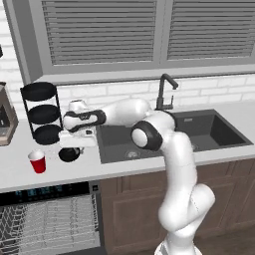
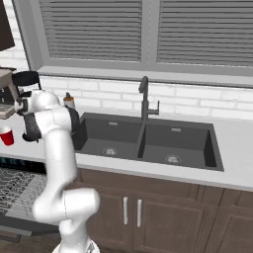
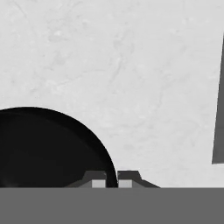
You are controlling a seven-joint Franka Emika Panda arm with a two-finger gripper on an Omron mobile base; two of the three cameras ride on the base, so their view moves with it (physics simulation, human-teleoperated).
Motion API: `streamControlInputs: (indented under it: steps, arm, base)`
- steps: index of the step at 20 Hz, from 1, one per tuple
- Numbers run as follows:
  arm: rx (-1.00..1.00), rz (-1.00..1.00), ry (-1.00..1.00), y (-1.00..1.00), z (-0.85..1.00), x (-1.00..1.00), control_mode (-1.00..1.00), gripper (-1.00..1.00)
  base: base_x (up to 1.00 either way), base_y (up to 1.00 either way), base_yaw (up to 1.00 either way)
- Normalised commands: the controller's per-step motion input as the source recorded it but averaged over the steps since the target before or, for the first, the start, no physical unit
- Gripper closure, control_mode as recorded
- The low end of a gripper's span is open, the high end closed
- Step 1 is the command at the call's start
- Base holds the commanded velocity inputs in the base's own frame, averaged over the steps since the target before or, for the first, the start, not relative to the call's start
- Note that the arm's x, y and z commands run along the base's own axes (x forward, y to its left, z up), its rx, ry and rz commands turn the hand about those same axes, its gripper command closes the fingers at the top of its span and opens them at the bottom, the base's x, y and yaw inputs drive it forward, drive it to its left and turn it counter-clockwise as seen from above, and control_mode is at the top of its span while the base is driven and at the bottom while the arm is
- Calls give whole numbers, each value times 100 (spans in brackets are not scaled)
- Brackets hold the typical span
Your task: Pick up the cup and bowl from the counter, place them in the dishwasher, and close the dishwasher door.
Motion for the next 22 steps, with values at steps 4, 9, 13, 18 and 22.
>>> streamControlInputs:
  steps: [4, 9, 13, 18, 22]
  arm:
    - [8, 0, -13, -60, 0, -100, -100, 100]
    - [5, 0, -11, -45, 0, -100, -100, 100]
    - [0, 2, -9, -4, 0, -100, -100, 100]
    - [0, 1, -11, 29, 0, -91, -100, 100]
    - [0, -2, -19, 20, 0, -84, -100, 100]
  base:
    - [0, 0, 0]
    - [0, 0, 0]
    - [0, 0, 0]
    - [0, 0, 0]
    - [0, 0, 0]
